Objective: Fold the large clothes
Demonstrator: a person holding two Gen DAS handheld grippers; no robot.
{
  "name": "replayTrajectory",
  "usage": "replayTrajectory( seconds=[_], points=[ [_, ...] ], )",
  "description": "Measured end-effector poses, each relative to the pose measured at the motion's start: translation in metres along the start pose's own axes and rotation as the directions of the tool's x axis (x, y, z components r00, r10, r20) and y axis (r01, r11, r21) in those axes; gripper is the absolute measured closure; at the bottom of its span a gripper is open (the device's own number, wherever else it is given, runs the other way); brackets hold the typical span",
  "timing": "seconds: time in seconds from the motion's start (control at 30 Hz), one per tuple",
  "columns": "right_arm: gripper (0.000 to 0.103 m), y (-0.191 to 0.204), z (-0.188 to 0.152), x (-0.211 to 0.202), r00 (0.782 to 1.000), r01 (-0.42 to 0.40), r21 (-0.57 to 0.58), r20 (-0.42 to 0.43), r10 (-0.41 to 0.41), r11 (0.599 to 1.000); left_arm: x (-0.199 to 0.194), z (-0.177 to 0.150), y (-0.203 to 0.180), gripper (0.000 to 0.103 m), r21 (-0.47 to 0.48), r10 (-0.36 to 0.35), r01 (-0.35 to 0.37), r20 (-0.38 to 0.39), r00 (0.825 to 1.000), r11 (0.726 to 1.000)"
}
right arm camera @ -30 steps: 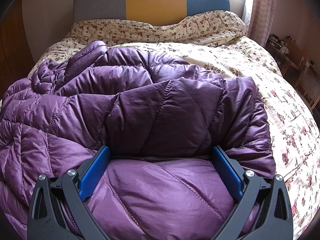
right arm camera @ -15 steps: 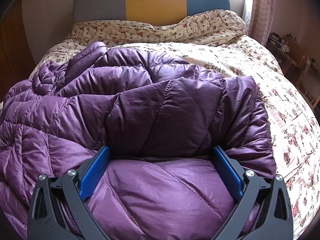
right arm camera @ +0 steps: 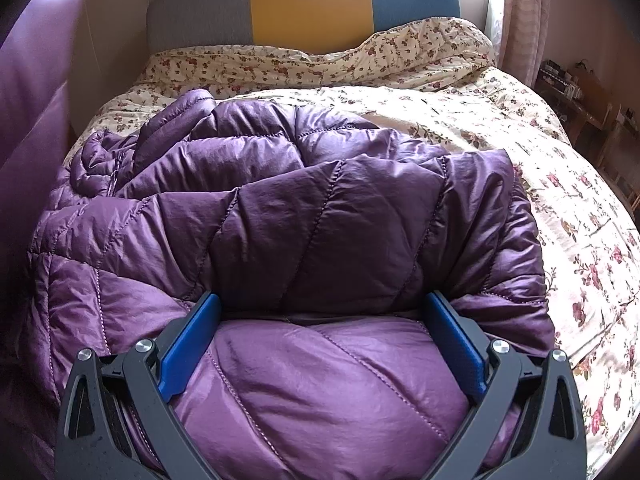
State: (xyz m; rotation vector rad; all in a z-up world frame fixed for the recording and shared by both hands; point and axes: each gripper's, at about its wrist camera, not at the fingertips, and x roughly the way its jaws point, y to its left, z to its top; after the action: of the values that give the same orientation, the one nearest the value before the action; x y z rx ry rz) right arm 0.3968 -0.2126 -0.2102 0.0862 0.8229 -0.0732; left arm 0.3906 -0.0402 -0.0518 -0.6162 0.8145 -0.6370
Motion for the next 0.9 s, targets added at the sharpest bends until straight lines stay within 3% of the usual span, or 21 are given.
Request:
replayTrajectory(
  seconds=[0.1, 0.27, 0.33, 0.4, 0.57, 0.7, 0.83, 0.9],
  points=[
    [0.002, -0.001, 0.000, 0.000, 1.000, -0.006, 0.005, 0.003, 0.006, 1.000, 0.021, -0.001, -0.005, 0.095, 0.000, -0.043, 0.043, -0.039, 0.998, 0.999],
    [0.002, -0.001, -0.001, 0.000, 1.000, -0.007, 0.006, 0.004, 0.007, 1.000, 0.034, 0.004, 0.004, 0.091, -0.050, -0.056, 0.053, -0.063, 0.996, 0.997],
    [0.002, -0.003, -0.001, -0.001, 1.000, -0.007, 0.006, 0.003, 0.007, 1.000, 0.035, 0.006, 0.009, 0.076, -0.066, -0.043, 0.039, -0.064, 0.997, 0.997],
    [0.002, -0.002, -0.001, 0.000, 1.000, -0.006, 0.005, 0.003, 0.006, 1.000, 0.028, 0.008, 0.013, 0.044, -0.084, -0.040, 0.035, -0.048, 0.998, 0.996],
    [0.002, -0.001, -0.002, -0.001, 1.000, -0.006, 0.004, 0.002, 0.006, 1.000, -0.001, 0.009, 0.024, 0.042, -0.109, -0.010, 0.009, -0.004, 1.000, 0.994],
    [0.002, -0.002, -0.002, -0.002, 1.000, -0.001, 0.001, -0.001, 0.001, 1.000, -0.032, 0.005, 0.040, 0.042, -0.101, 0.085, -0.080, 0.039, 0.996, 0.992],
    [0.005, -0.004, -0.001, -0.010, 1.000, -0.004, 0.006, -0.003, 0.004, 1.000, -0.073, -0.002, 0.064, 0.042, -0.104, 0.202, -0.192, 0.097, 0.975, 0.976],
    [0.012, -0.012, 0.001, -0.015, 1.000, -0.001, 0.016, 0.002, 0.001, 1.000, -0.094, -0.006, 0.077, 0.042, -0.104, 0.260, -0.247, 0.130, 0.957, 0.963]
  ],
)
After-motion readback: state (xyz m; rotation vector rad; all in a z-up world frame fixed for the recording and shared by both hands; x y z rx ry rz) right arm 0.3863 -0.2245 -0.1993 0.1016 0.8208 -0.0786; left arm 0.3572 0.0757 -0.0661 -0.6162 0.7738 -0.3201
